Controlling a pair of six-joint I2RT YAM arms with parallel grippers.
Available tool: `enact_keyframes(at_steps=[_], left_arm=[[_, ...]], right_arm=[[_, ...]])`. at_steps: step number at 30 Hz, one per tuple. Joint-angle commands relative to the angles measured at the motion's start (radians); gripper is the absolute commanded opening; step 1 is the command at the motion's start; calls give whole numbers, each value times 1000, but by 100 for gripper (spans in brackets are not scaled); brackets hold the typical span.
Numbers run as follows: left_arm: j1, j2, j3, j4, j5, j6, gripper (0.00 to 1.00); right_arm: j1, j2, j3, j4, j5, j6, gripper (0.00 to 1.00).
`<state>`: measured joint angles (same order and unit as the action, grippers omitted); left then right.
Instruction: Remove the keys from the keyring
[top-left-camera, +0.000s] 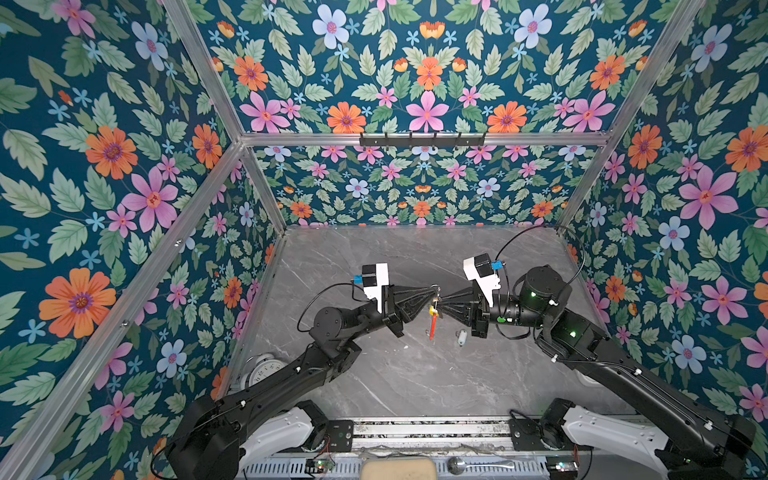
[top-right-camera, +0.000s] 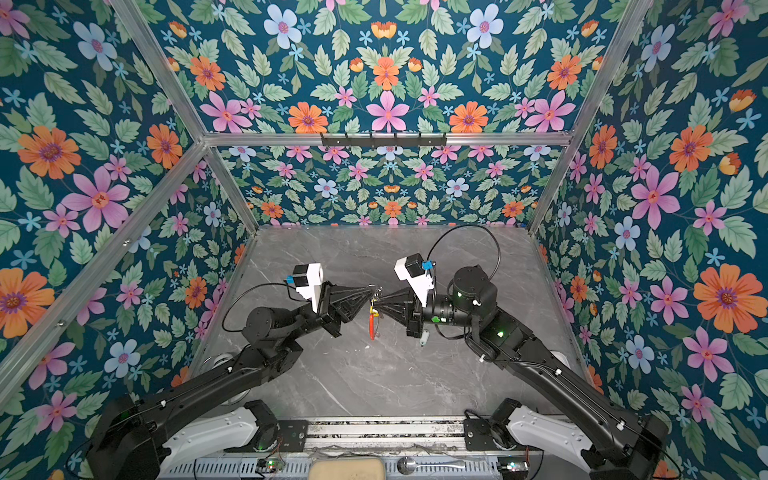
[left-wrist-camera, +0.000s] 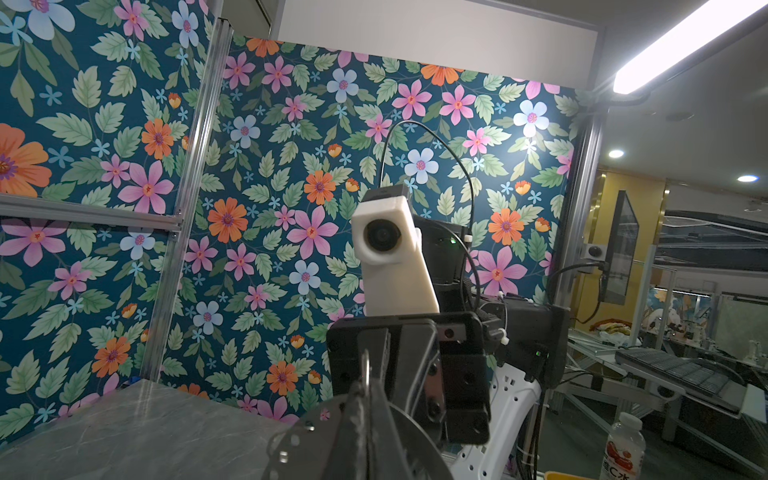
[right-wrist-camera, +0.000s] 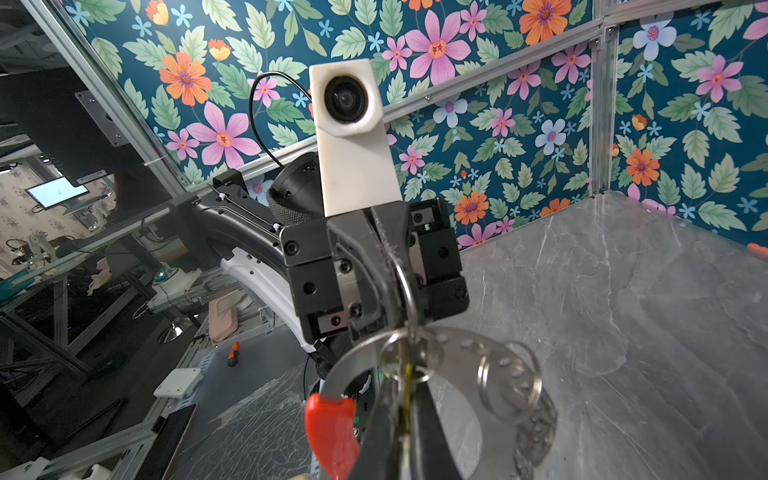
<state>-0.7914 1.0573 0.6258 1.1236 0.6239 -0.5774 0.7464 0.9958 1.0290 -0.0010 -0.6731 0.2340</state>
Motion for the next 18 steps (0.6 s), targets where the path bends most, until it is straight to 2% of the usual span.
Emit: enact_keyframes(at_steps=[1, 10, 18], left_arm=[[0, -16, 0, 3, 9, 11, 0], [1, -45, 11, -78, 75, 36, 0], [1, -51, 19, -109, 116, 38, 0]], right_arm=[[1, -3, 31, -78, 9, -19, 0], [0, 29, 188, -378, 11, -124, 0], [0, 64, 303, -527, 52, -222, 0]])
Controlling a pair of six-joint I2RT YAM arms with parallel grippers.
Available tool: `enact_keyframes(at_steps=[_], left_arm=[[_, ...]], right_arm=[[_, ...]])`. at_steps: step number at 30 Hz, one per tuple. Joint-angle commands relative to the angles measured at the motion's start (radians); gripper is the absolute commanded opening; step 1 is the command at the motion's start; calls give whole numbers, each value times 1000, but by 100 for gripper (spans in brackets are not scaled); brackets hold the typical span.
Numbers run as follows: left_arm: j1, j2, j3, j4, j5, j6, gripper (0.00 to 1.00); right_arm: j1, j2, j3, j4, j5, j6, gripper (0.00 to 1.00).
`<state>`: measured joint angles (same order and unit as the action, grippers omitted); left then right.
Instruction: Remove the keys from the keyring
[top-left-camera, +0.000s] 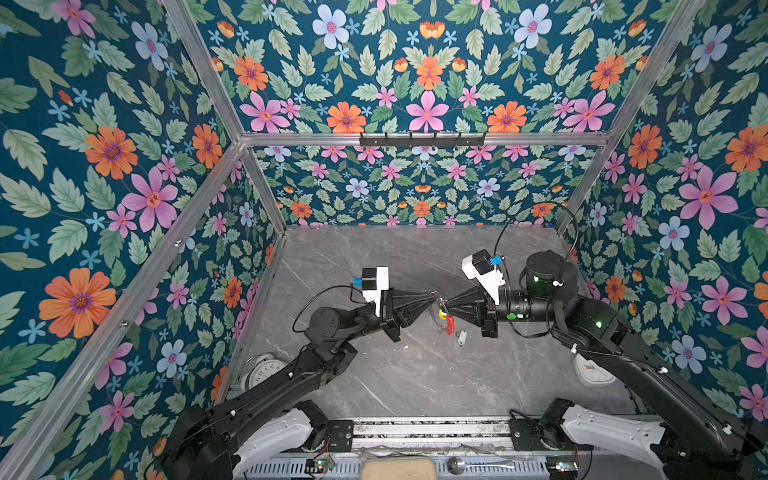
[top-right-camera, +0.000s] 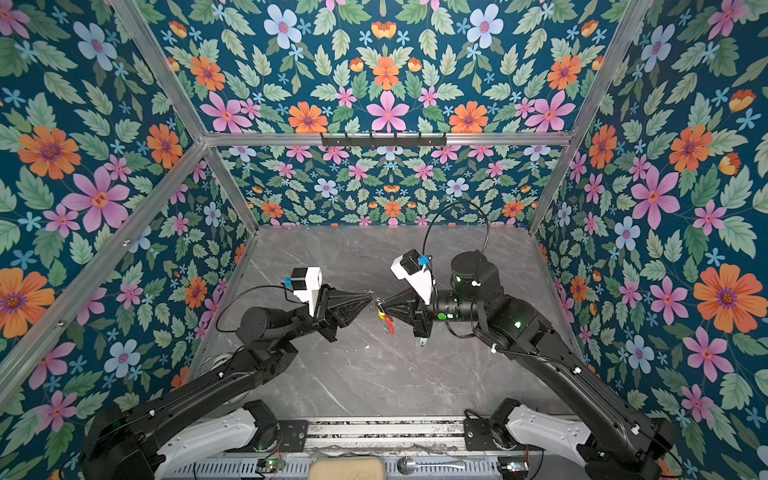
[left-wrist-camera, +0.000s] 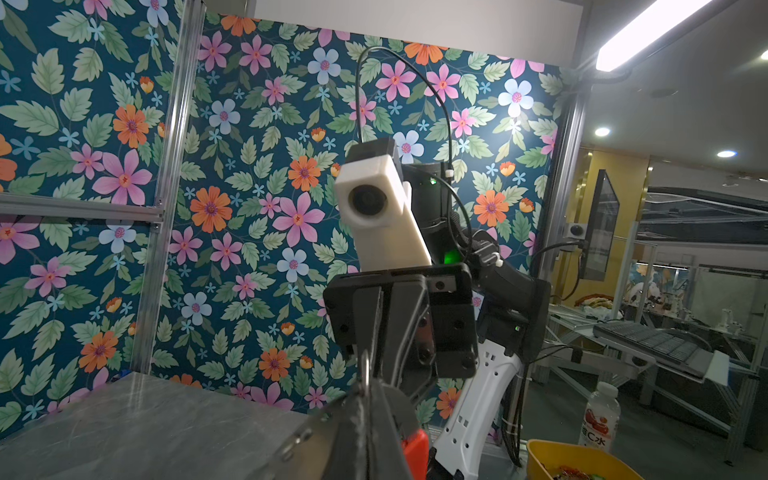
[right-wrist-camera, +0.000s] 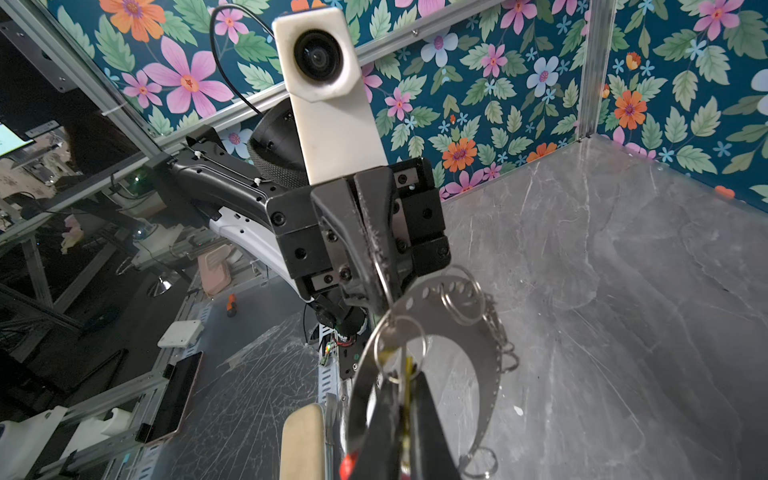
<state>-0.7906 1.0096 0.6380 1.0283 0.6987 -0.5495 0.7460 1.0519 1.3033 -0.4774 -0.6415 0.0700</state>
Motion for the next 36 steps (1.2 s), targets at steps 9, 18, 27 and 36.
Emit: enact_keyframes(at_steps=[9, 18, 27, 36], left_arm=[[0, -16, 9, -57, 28, 34, 0], [1, -21, 22, -102, 66, 48, 0], [-1, -27, 26, -103, 118, 36, 0], [2, -56, 36, -174, 126, 61, 0]], right_arm=[[1, 48, 76, -107, -33, -83, 0], [1, 66, 162, -202, 12, -148, 0], [1, 83, 219, -246, 59, -195, 0], [1, 94, 258, -328, 63, -248, 0]])
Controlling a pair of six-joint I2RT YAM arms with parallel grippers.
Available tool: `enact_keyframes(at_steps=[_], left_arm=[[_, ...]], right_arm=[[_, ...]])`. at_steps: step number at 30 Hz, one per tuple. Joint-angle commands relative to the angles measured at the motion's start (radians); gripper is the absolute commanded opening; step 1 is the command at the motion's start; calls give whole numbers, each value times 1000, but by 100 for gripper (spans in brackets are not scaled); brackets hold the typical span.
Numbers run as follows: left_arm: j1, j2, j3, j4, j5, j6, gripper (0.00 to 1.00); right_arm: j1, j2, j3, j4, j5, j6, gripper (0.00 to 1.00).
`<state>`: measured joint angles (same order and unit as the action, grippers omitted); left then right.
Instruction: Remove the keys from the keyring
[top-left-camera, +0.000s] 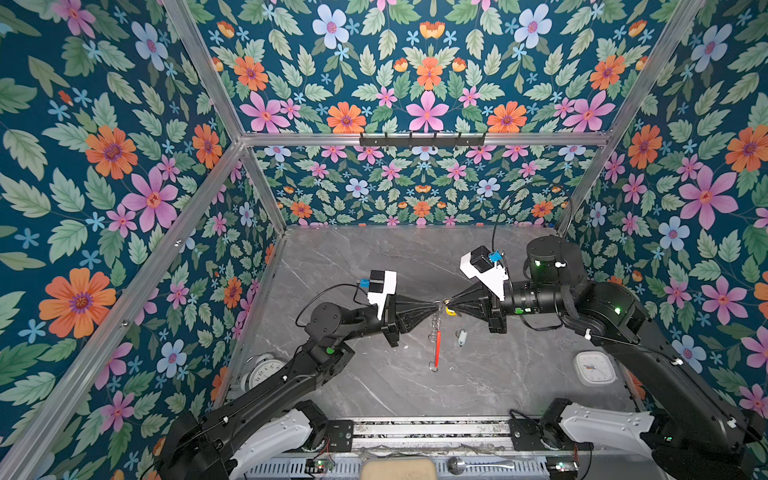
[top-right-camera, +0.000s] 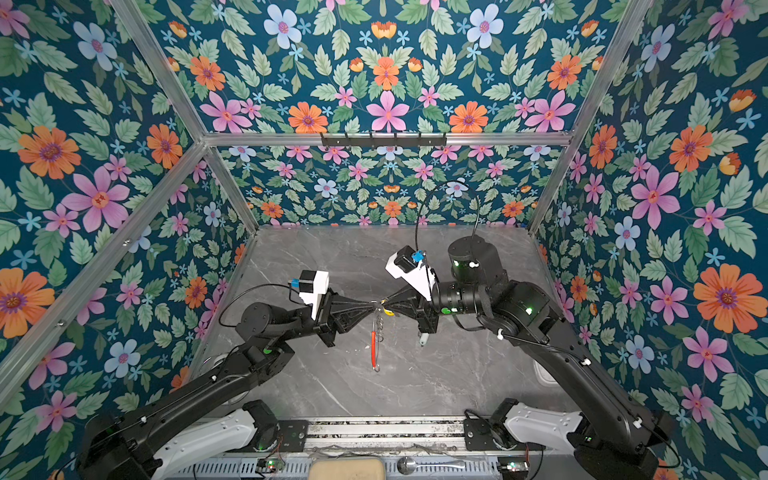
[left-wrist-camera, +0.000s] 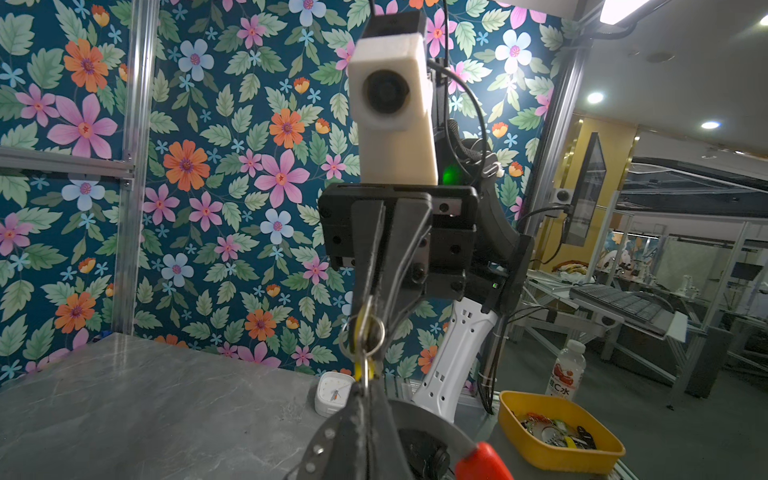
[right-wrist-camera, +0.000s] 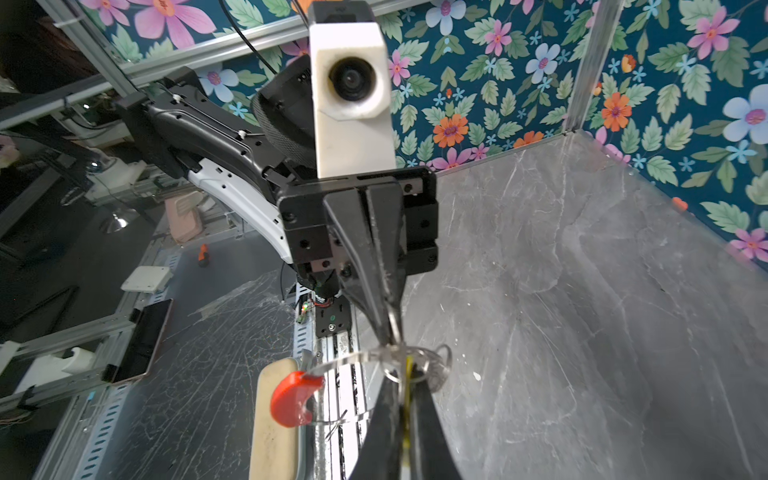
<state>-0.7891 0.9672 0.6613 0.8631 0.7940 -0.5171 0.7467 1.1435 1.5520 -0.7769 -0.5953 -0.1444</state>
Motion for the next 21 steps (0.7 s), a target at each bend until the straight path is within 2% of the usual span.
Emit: enact_keyframes(at_steps=[1, 6, 21], left_arm=[[0, -22, 13, -27, 22, 40, 0], [0, -38, 14, -53, -5, 62, 0], [0, -19, 40, -51, 84, 37, 0]], right_arm=[[0, 5, 12, -39, -4, -38, 0], [-1, 19, -15, -43, -95, -24, 0], [0, 26, 16, -50, 14, -42, 0]])
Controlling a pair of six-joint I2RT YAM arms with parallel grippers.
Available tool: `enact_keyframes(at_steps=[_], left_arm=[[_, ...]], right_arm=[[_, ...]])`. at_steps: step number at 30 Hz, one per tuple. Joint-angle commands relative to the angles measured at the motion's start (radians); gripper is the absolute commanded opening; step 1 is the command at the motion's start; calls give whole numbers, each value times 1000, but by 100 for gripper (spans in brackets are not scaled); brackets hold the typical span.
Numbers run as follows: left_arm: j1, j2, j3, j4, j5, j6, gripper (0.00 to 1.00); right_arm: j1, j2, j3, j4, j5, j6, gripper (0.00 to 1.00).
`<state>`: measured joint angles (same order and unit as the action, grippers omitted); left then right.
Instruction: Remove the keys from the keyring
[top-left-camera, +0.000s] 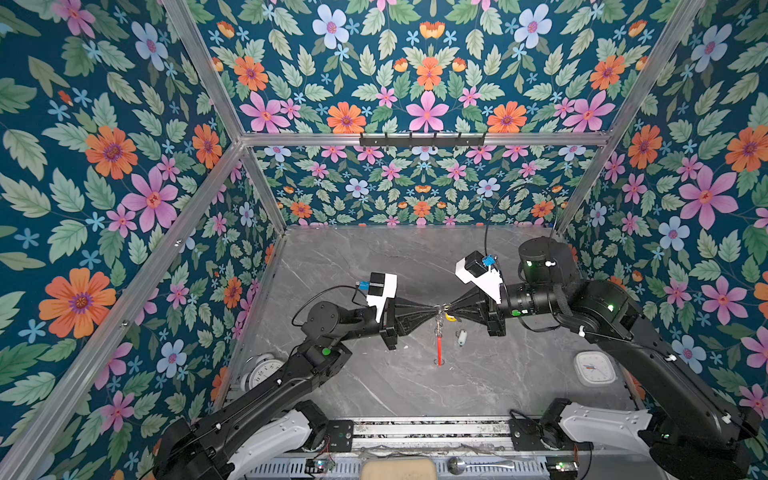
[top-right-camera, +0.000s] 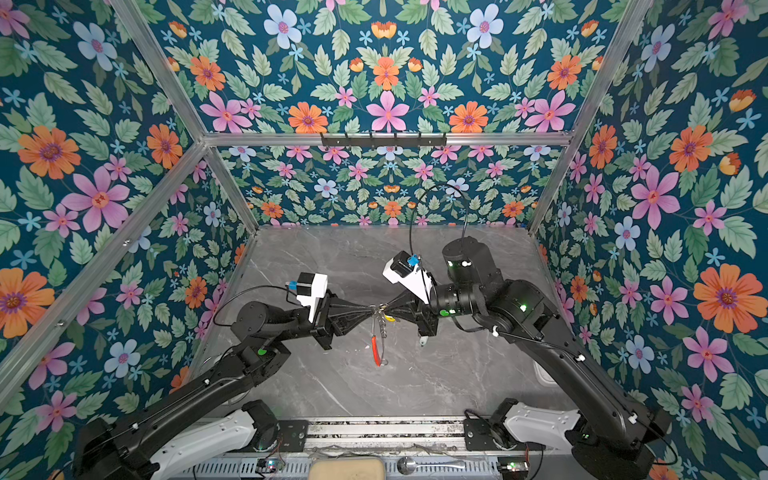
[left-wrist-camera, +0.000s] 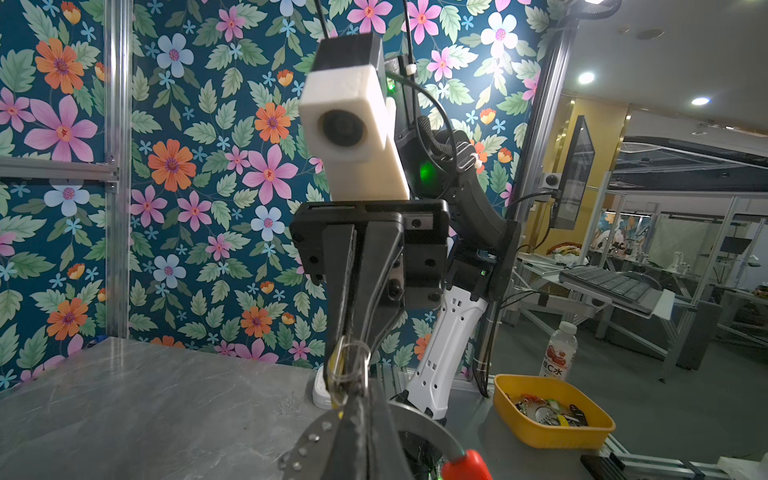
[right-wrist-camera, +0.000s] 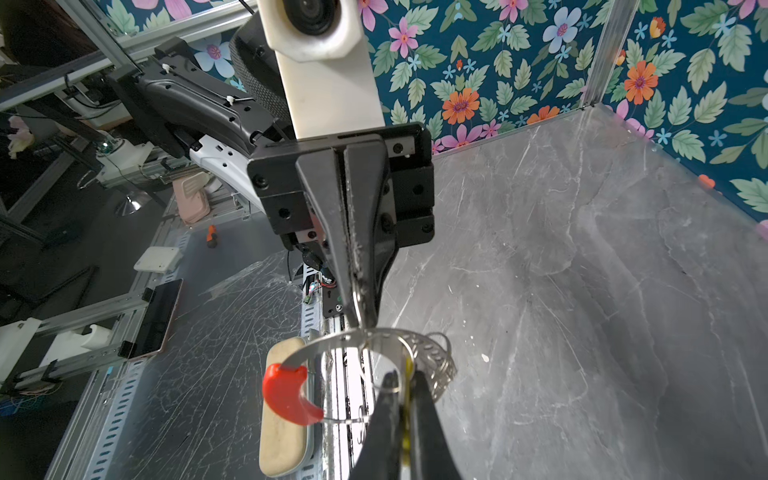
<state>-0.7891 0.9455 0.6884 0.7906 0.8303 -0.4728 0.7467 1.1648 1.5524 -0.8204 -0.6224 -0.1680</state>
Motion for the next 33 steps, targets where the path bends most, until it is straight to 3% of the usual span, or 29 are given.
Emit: enact_keyframes(at_steps=[1, 11, 23, 33], left_arm=[[-1, 8, 14, 21, 59, -11, 0], [1, 18, 9, 72, 119, -74, 0], [0, 22, -36, 383, 115, -246, 0], [1, 62, -52, 540, 91, -312, 0]], right_arm=[[0, 9, 26, -11, 42, -24, 0], [-6, 41, 73, -31, 64, -42, 0], [-32, 18, -53, 57, 8, 11, 0], [-31, 12, -130, 129, -44, 57, 0]])
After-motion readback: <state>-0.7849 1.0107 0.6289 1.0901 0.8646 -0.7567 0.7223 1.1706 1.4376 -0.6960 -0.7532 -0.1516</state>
